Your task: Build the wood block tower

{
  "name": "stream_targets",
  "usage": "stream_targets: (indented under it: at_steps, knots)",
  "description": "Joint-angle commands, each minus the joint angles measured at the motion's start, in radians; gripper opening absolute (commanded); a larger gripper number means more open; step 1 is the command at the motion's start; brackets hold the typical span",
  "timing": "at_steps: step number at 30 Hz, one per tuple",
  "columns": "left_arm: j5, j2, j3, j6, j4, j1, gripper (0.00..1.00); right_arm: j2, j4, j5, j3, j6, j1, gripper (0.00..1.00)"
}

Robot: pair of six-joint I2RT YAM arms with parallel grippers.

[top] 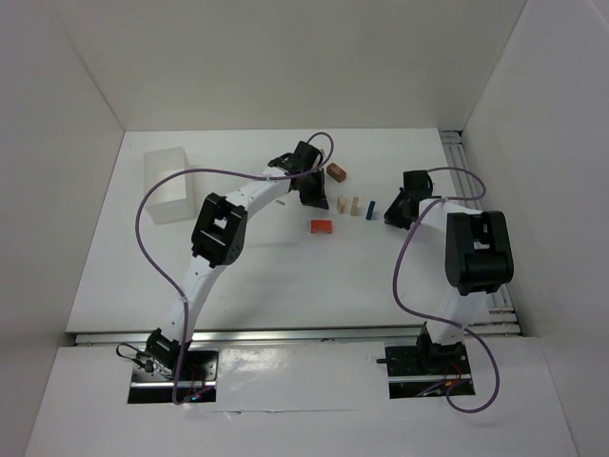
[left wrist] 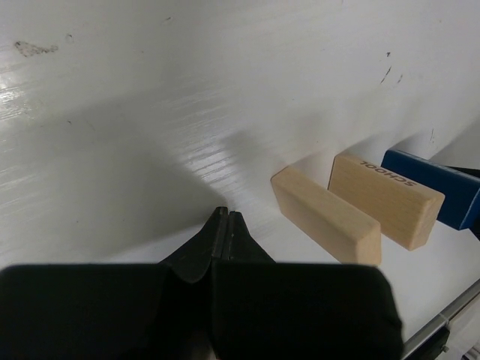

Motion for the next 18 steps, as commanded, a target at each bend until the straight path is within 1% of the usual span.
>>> stream_targets:
  at_steps: [1,18]
  knots:
    - [0.036,0.015,0.043,-0.017,0.039,0.001,0.0,0.028,0.032,-0.037,0.017,0.0,-0.003,0.04]
    - [0.085,0.051,0.072,-0.036,0.057,-0.017,0.0,0.068,0.055,-0.075,0.046,-0.01,-0.003,0.04]
